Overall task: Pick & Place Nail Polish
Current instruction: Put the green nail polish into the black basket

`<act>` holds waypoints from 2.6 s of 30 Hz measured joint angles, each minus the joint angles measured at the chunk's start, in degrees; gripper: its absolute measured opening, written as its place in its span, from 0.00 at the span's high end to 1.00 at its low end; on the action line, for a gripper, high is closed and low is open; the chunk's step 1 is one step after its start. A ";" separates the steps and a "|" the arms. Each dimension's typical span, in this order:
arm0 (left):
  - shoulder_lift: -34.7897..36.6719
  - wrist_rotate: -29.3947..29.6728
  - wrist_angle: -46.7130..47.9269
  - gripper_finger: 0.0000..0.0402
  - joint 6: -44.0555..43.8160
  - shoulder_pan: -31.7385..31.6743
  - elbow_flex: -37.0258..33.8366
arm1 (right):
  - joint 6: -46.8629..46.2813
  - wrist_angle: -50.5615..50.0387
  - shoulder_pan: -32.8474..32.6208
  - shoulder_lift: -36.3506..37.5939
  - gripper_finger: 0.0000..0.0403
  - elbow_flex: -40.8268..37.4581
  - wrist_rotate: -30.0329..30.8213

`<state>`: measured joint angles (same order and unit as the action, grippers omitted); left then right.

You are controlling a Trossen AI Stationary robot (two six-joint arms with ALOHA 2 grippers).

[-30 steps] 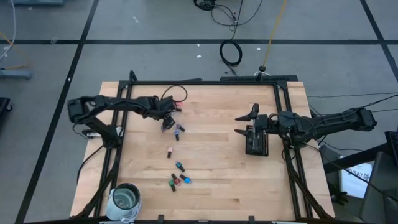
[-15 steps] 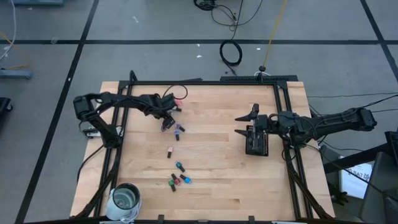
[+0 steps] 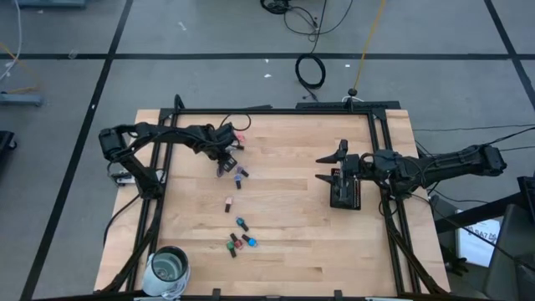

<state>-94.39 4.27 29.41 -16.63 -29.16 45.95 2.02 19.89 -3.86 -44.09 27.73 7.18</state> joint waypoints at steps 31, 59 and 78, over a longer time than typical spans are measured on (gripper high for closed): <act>14.47 7.94 0.29 0.91 -4.10 13.30 2.14 | -1.79 -0.04 0.00 -0.01 0.49 0.00 0.15; 18.20 -16.58 -30.18 0.91 -0.94 32.56 2.25 | 20.32 20.06 -1.50 -23.23 0.49 0.00 -1.10; 6.27 -30.31 -43.16 0.91 -14.64 30.34 2.27 | 26.13 30.10 -6.12 -43.16 0.39 10.39 -3.59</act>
<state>-88.12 -26.03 -13.76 -31.27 1.19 48.23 28.15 49.99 -9.98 -87.25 38.12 3.59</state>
